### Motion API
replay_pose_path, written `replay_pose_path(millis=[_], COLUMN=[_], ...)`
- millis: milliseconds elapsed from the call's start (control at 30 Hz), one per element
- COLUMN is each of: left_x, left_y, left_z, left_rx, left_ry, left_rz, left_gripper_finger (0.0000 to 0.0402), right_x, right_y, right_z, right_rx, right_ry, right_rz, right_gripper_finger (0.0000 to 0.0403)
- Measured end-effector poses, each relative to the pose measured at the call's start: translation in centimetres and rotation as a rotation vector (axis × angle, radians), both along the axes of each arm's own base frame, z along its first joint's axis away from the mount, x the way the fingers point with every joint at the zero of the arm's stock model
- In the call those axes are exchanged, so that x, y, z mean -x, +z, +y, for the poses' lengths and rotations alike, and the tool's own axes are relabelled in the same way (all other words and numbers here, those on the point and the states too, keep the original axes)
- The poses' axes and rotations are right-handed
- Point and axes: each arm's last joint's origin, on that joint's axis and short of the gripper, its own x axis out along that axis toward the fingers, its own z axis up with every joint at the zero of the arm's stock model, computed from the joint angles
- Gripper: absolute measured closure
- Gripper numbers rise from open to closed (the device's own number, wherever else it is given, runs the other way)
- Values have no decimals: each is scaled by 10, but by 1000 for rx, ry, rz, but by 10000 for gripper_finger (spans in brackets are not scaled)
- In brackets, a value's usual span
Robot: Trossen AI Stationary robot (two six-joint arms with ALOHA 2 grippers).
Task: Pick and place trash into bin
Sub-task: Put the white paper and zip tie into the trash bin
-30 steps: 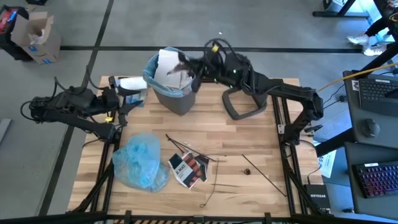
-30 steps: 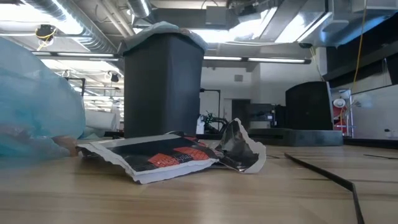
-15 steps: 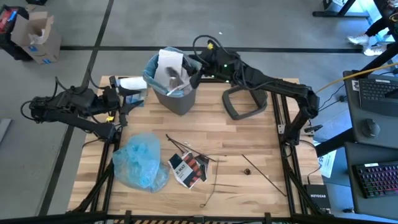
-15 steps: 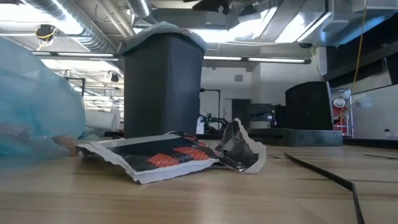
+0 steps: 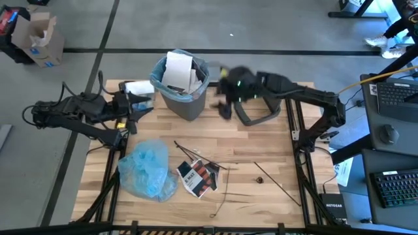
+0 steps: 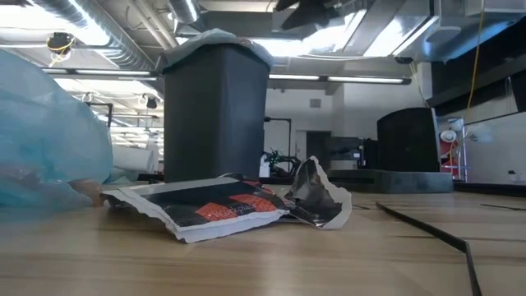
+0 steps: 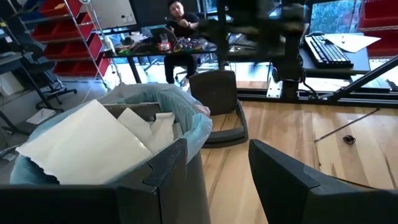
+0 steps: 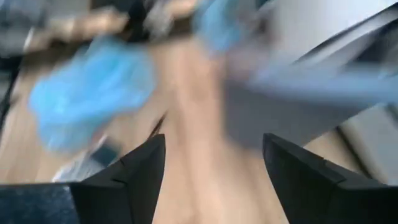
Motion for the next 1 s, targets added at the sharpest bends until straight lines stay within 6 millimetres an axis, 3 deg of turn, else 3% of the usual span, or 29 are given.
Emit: replay_pose_path(millis=[133,233,400,567,800,1000], left_x=[-5,-9,-14,-17,-24,-32], left_y=[-3,-5,-7,-9,-12,-15], left_z=[-1,-1,-2,-3,-4,-6], left_rx=[17,31,55,79,100,117], left_ry=[5,11,18,26,32,36], left_rz=[19,38,44,45,60,80], left_gripper_finger=[235,235,235,235,235,235], right_x=[-4,-7,-8,-3,-19,-40], right_y=[-36,-74,-150,-205,-250,-272], right_z=[35,60,91,110,136,142], right_rx=[-28,-70,-245,-418,-501,-499], right_ry=[106,139,136,64,71,68], right_rz=[139,207,162,45,55,85], right_gripper_finger=[153,160,172,181,183,183])
